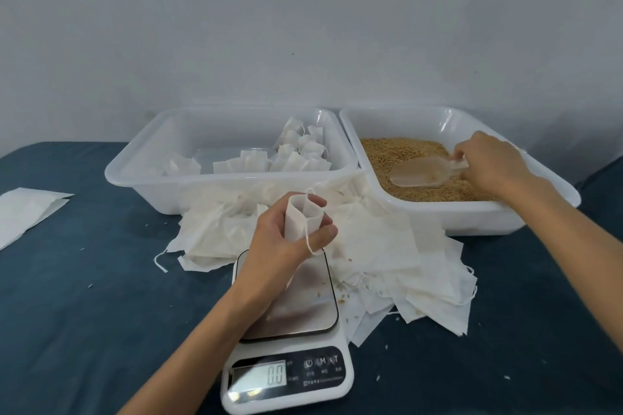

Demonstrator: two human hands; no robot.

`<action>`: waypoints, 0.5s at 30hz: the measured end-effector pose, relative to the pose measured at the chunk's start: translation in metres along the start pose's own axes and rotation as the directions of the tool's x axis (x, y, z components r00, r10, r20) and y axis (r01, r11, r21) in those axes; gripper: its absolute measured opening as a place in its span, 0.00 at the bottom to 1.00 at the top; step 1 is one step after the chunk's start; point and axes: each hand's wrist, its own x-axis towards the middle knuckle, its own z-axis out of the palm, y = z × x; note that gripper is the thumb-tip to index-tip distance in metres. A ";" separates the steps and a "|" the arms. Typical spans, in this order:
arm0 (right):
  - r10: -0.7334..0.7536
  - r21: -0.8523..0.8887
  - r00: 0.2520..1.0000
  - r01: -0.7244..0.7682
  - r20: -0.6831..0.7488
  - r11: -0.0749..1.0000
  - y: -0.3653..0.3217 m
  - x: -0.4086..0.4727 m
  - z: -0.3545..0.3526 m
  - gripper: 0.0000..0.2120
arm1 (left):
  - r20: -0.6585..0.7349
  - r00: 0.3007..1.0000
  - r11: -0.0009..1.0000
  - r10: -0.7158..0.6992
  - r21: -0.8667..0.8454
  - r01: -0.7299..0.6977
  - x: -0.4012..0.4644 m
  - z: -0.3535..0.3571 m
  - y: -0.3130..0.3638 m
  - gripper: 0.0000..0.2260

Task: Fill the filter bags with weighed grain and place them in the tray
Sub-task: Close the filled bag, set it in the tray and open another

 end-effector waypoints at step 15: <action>-0.095 0.479 0.956 -0.051 0.277 0.877 -0.005 0.000 0.013 0.09 | -0.011 1.000 0.999 -0.012 0.032 0.013 0.001 -0.002 0.000 0.16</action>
